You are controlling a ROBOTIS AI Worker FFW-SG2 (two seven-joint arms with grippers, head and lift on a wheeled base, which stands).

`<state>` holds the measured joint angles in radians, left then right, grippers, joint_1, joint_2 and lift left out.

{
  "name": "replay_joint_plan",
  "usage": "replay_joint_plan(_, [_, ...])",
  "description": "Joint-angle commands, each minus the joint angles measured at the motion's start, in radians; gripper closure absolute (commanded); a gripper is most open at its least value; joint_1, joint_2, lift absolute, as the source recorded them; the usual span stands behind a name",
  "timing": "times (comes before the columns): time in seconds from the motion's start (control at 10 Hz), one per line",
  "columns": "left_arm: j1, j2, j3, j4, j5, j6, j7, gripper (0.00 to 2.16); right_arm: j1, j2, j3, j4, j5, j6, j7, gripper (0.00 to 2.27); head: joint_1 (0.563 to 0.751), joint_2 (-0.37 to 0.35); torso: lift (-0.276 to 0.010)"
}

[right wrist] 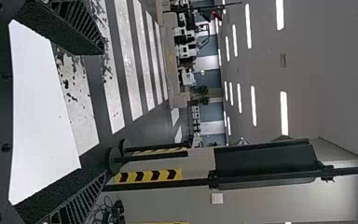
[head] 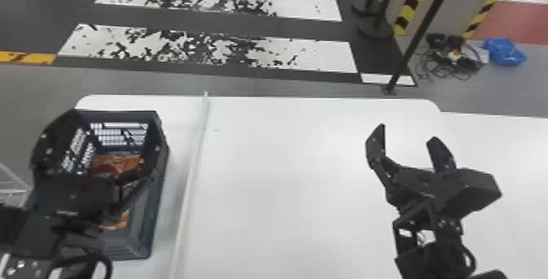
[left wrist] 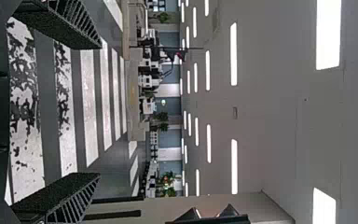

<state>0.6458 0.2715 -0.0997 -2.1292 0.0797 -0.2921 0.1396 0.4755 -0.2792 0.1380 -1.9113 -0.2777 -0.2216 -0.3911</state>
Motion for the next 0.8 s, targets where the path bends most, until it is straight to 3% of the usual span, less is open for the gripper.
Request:
replay_joint_plan(0.0, [0.0,0.0,0.0,0.0,0.0,0.0,0.0,0.0,0.0,0.0,0.0,0.0,0.0,0.0,0.0,0.0,0.695,-0.096,-0.029])
replay_joint_plan(0.7, [0.0,0.0,0.0,0.0,0.0,0.0,0.0,0.0,0.0,0.0,0.0,0.0,0.0,0.0,0.0,0.0,0.695,-0.096,-0.029])
